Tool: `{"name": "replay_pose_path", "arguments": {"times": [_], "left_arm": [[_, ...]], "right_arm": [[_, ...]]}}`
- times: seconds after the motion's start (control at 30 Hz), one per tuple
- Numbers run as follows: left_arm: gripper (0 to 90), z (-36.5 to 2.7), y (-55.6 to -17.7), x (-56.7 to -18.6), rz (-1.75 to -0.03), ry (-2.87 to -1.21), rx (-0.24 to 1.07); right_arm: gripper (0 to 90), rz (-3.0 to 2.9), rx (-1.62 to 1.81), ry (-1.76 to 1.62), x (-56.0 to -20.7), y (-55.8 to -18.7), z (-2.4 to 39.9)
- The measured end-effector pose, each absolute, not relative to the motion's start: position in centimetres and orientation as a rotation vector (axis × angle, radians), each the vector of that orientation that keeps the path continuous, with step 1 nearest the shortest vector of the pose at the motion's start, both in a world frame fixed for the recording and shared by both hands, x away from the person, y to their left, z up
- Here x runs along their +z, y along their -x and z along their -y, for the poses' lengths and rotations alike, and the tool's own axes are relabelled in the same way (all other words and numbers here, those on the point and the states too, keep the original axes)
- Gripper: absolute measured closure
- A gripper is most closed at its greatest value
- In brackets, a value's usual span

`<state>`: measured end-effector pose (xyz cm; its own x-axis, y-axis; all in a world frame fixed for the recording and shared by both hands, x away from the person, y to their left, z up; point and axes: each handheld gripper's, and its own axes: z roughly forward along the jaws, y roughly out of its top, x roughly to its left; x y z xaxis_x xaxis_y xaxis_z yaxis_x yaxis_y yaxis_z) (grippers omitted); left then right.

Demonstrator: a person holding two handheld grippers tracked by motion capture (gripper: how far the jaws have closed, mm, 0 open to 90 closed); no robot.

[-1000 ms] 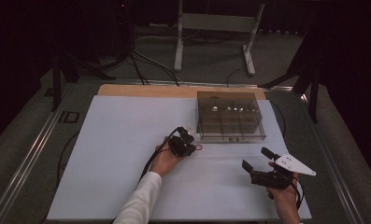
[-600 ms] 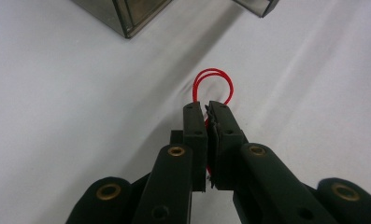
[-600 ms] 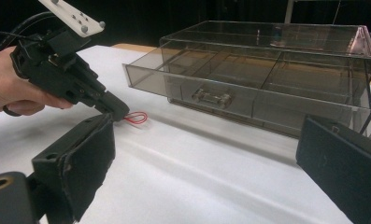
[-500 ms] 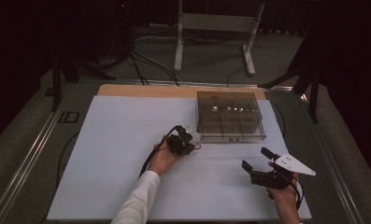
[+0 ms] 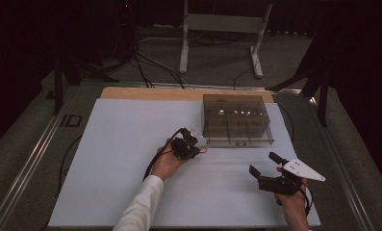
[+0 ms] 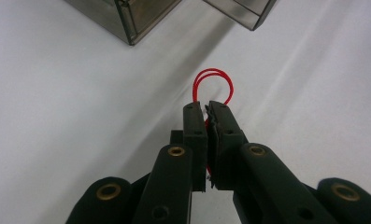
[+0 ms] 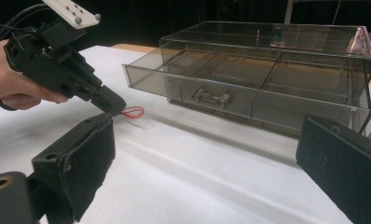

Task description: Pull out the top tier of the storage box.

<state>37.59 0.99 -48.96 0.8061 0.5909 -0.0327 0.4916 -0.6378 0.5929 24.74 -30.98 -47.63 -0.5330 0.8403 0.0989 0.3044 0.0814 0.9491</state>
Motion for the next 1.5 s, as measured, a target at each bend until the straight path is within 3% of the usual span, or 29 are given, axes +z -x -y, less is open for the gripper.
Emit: {"name": "replay_pose_path", "arguments": {"times": [1.5], "left_arm": [[88.8, -1.2, -37.8, -46.9, -0.766, -2.383, 0.242]], "right_arm": [[5.0, -1.884, 1.464, -1.126, -47.7, -24.8, 31.0]]}}
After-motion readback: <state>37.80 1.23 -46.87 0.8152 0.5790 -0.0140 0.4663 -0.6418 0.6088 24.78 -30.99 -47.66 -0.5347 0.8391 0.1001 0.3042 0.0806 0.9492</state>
